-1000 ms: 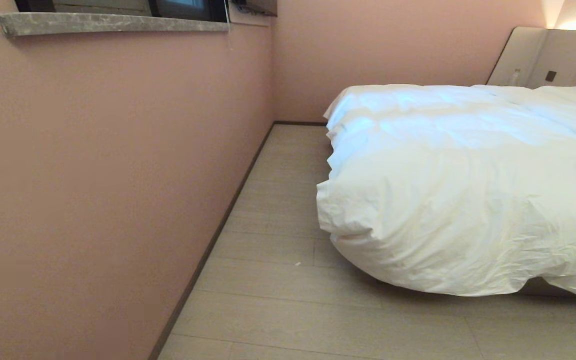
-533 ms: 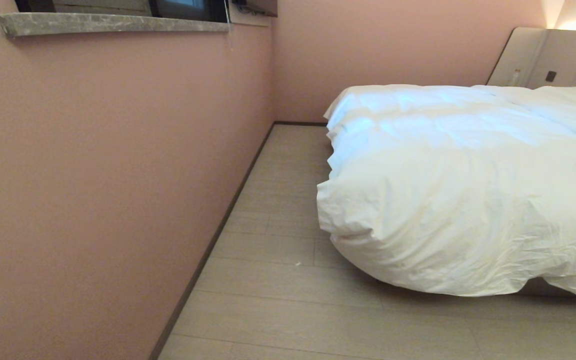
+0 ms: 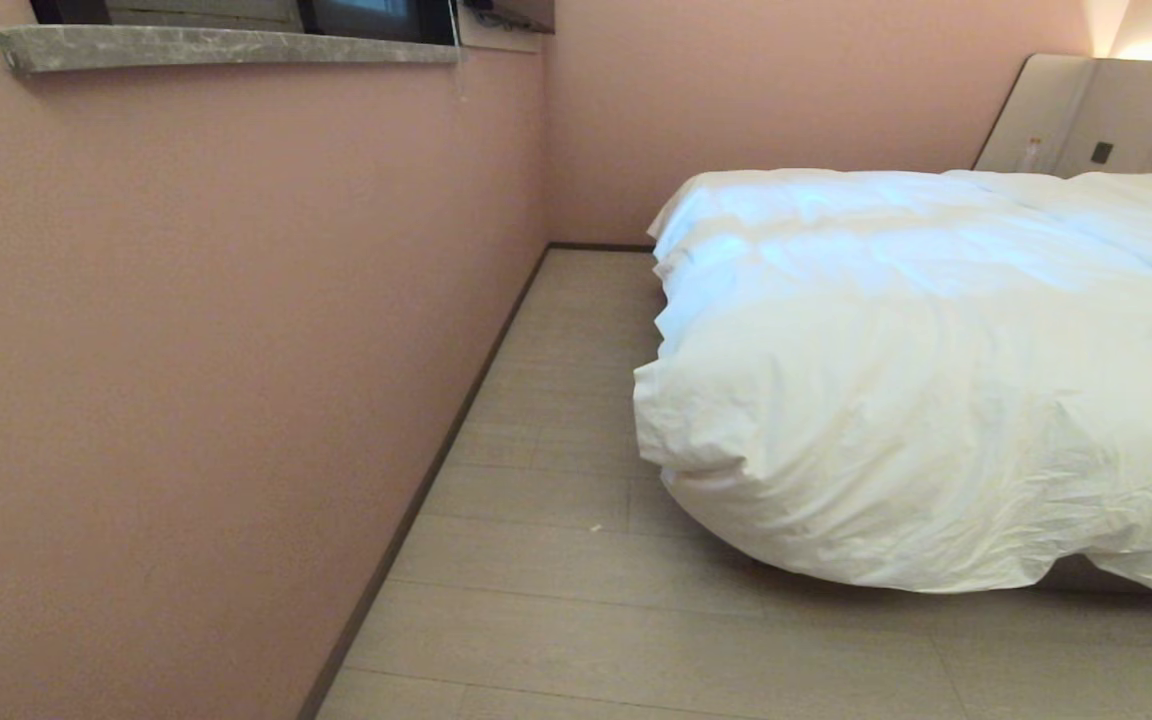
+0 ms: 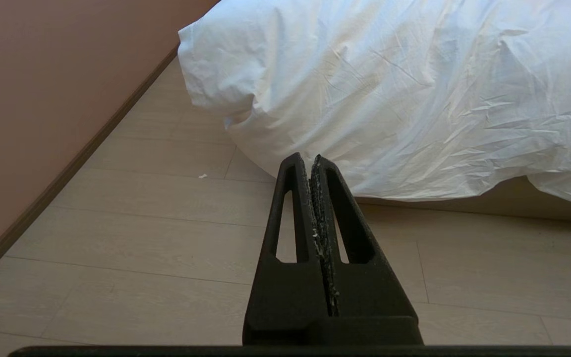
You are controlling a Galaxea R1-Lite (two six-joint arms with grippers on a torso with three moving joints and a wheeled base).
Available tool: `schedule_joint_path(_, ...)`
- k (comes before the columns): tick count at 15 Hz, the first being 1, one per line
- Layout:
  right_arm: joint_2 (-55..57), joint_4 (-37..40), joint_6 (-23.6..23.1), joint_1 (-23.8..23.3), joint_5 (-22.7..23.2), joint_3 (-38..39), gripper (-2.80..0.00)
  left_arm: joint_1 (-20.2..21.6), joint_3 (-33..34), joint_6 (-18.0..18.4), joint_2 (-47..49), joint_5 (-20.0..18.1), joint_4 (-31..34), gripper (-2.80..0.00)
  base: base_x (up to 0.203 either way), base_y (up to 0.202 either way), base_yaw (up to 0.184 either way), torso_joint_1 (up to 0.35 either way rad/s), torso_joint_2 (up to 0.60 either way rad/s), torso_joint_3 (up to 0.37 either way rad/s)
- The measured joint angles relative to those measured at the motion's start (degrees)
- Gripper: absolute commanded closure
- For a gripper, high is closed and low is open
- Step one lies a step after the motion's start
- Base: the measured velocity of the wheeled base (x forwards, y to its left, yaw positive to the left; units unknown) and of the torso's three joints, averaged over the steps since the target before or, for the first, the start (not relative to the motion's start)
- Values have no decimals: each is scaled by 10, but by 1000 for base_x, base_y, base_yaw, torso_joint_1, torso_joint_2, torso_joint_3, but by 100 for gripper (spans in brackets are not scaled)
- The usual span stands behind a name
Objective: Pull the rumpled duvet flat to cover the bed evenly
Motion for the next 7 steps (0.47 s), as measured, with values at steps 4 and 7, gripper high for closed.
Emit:
schedule_joint_path(4,0,0,0,0,0,0,0,0,0,0,0,0,0,0,0,0,0,0,0,0)
schedule_joint_path(7,0,0,0,0,0,0,0,0,0,0,0,0,0,0,0,0,0,0,0,0)
